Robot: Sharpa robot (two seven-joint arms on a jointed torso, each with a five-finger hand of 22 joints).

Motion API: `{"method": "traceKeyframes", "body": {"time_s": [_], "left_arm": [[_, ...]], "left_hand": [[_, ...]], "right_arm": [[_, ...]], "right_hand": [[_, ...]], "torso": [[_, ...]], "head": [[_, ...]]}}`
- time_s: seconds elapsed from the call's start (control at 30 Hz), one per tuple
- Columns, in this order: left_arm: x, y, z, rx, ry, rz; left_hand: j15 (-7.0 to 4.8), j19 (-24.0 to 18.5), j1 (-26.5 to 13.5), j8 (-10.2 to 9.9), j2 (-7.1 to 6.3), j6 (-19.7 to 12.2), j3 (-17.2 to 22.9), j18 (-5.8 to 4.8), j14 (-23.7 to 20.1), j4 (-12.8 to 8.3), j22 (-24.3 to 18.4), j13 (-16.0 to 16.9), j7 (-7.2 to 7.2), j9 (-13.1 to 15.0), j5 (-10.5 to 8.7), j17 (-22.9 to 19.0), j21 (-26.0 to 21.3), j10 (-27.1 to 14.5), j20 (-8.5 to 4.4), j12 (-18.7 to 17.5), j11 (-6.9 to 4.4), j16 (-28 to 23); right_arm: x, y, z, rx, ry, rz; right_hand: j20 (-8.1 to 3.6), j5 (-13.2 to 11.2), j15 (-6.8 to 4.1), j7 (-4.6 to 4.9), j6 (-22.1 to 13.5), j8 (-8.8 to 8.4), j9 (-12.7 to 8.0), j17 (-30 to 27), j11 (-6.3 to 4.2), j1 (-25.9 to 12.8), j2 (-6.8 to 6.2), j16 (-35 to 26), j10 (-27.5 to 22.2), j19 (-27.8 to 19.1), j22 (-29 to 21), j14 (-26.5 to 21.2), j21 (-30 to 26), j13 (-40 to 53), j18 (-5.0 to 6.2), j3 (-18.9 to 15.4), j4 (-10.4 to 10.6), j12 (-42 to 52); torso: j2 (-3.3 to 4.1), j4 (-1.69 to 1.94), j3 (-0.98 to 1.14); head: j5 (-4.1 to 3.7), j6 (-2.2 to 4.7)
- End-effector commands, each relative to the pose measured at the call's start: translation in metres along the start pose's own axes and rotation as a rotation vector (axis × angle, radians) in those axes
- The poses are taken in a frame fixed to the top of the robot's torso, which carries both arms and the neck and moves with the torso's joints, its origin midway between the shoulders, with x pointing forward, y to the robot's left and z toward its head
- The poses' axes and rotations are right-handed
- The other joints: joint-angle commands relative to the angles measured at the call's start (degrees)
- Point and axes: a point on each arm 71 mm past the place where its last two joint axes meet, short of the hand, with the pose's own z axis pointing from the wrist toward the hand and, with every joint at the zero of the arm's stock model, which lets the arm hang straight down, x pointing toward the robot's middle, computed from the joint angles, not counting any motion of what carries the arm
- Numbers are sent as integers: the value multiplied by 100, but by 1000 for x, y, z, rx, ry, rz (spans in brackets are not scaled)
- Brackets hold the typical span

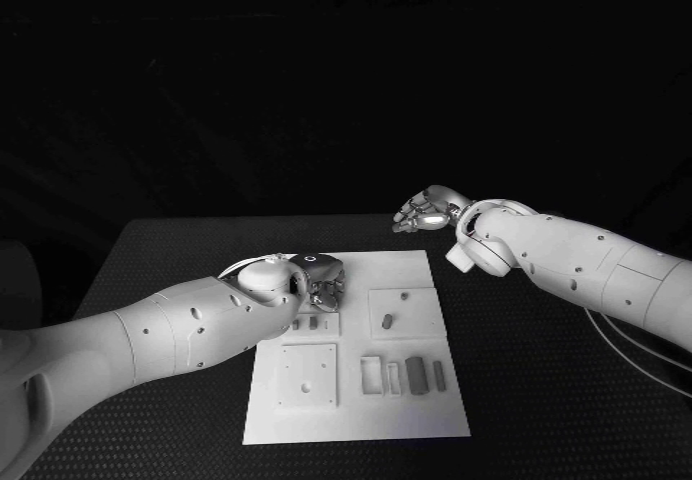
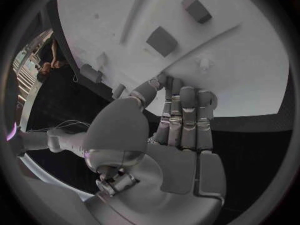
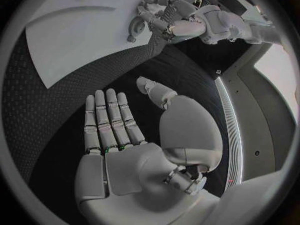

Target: Assemble the parts on the task board

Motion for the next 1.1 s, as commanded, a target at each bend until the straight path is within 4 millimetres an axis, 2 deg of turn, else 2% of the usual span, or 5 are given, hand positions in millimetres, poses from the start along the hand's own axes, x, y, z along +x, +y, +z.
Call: {"method": "traceKeyframes", "body": {"time_s": [0.03,0.4,0.6,1.0,1.1], "left_arm": [[3,-1,0,14,-5,-12],[0,5,-5,23,-92,-100],[-2,12,-11,18,-143,-181],[-10,23,-20,5,-158,-321],[-10,27,-25,0,-152,-327]], "left_hand": [[-31,68,95,56,93,83,65,70,99,-12,116,14,3,13,-1,-2,44,104,-349,21,-16,48],[-99,272,276,97,113,249,246,113,399,-22,103,22,-3,10,-53,-41,146,403,-416,21,-78,110],[-102,276,273,98,109,260,257,113,408,-22,99,19,-7,8,-46,-52,143,420,-418,14,-82,96],[-111,284,271,96,107,271,273,112,432,-25,93,15,-11,4,-20,-62,139,438,-422,1,-88,90],[-112,284,268,95,105,270,274,111,434,-25,92,14,-11,3,-18,-63,138,438,-422,-2,-89,89]], "right_arm": [[1,1,0,-10,9,2],[1,1,0,-10,8,2],[0,0,0,-9,7,2],[-1,-1,-1,-7,5,1],[-1,-1,-2,-6,5,1]], "right_hand": [[-6,35,-5,-8,-34,26,-6,-5,14,-29,13,39,-18,-23,7,-43,-28,-5,-42,-37,-11,-21],[-5,37,-6,-9,-33,27,-7,-5,14,-29,12,40,-17,-22,10,-43,-31,-5,-42,-38,-11,-21],[-5,38,-6,-9,-33,28,-7,-6,14,-29,12,40,-17,-21,13,-43,-33,-5,-42,-38,-11,-21],[-5,39,-6,-9,-33,29,-8,-6,14,-27,10,40,-17,-21,16,-44,-36,-5,-41,-38,-14,-21],[-5,40,-6,-9,-33,29,-8,-6,14,-27,10,41,-17,-21,17,-44,-36,-5,-41,-38,-14,-21]], "torso": [[-2,-1,3],[-1,1,1],[-1,0,-8],[-3,3,-7],[-6,7,-1]], "head": [[-8,-3],[-11,12],[-15,27],[-18,49],[-12,50]]}}
